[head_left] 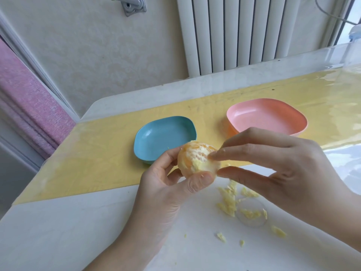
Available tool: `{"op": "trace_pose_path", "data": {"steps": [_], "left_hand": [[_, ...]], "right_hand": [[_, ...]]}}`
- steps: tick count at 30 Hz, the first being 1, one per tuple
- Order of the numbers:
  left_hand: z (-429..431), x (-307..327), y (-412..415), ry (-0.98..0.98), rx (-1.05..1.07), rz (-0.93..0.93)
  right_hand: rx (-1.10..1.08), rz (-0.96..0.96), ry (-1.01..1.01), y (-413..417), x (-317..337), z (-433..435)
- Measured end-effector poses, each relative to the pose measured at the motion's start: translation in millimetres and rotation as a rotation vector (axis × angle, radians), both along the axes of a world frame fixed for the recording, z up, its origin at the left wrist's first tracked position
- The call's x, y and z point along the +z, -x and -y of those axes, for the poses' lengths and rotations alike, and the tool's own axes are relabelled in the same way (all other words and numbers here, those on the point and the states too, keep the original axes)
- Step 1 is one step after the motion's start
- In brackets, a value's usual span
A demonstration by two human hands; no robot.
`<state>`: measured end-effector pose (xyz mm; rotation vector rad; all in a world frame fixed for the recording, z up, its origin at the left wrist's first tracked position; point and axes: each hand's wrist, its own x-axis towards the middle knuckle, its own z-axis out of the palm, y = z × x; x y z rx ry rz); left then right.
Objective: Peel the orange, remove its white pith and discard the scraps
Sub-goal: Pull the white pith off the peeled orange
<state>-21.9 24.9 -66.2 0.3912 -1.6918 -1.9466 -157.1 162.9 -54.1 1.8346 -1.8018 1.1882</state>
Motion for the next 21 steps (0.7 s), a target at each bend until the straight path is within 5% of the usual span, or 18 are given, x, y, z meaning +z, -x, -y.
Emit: {"op": "trace_pose_path", "data": {"steps": [21], "left_hand": [[-3.4, 7.7, -1.9, 0.045, -0.022, -0.013]], "right_hand": [[-0.019, -0.150, 0.112, 0.2, 1.6, -1.7]]}}
